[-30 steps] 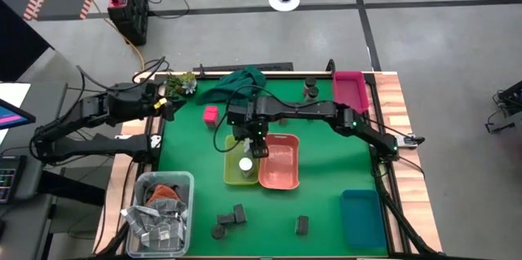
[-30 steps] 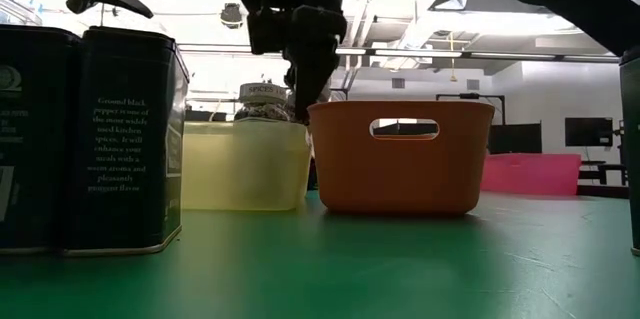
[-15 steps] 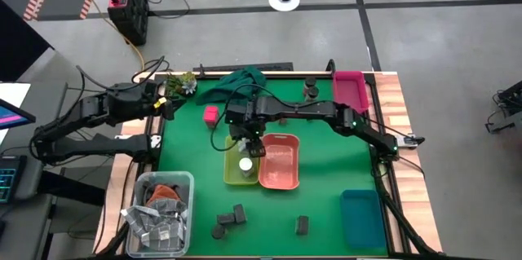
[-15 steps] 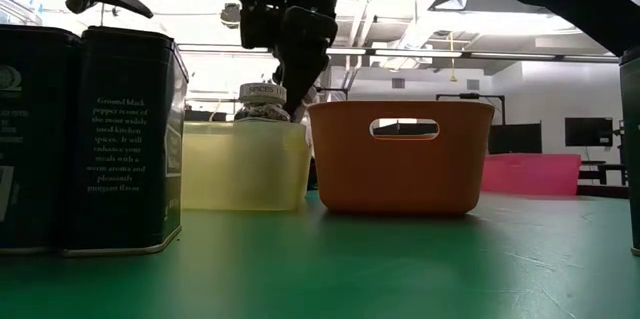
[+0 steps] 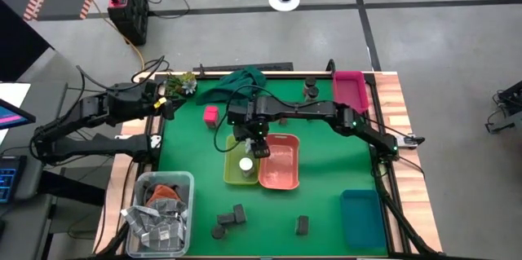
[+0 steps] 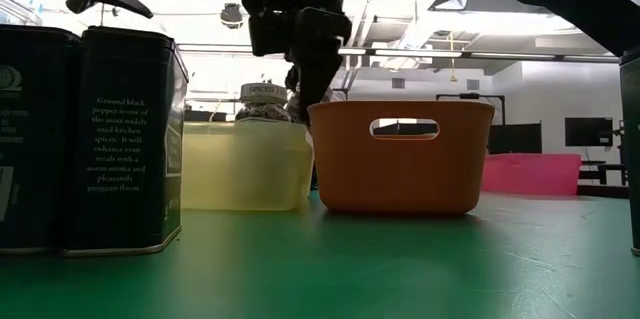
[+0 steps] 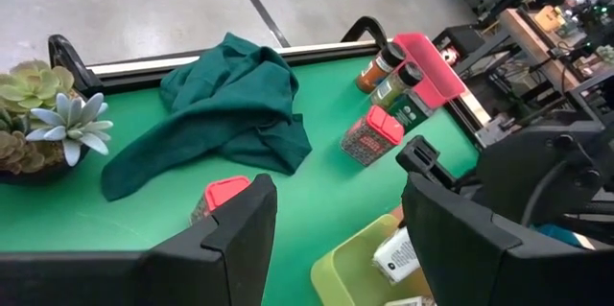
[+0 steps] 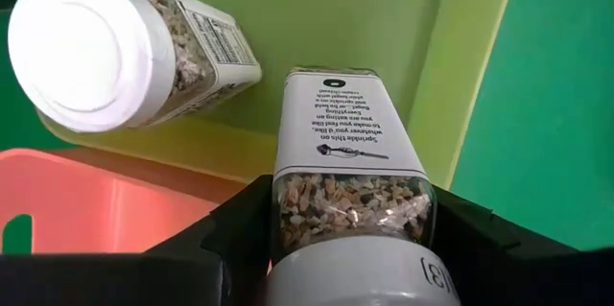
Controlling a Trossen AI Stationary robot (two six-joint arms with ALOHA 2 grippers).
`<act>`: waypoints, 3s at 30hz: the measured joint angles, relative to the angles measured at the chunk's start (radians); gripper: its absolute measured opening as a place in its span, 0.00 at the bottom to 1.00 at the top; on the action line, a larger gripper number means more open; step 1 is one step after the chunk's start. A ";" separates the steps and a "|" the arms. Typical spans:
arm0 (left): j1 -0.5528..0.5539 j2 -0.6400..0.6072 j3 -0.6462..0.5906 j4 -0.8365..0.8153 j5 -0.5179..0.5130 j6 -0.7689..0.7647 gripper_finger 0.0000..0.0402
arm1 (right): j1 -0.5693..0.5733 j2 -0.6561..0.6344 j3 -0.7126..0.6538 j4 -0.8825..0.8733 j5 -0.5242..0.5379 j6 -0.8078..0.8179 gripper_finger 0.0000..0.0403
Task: Sort spices by type
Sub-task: Put the white seasoning bottle into the green bin, then put the right red seasoning can into the pink bin
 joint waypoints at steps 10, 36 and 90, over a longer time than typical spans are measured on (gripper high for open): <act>0.000 0.000 0.000 0.000 0.000 0.002 0.53 | -0.006 0.000 0.001 0.032 -0.004 -0.001 0.67; 0.000 0.085 0.000 -0.006 0.022 -0.005 0.53 | -0.155 -0.145 0.026 0.018 0.062 0.123 0.67; 0.000 0.064 0.000 -0.008 0.071 0.029 0.53 | -0.294 -0.482 -0.707 0.279 0.240 0.699 0.96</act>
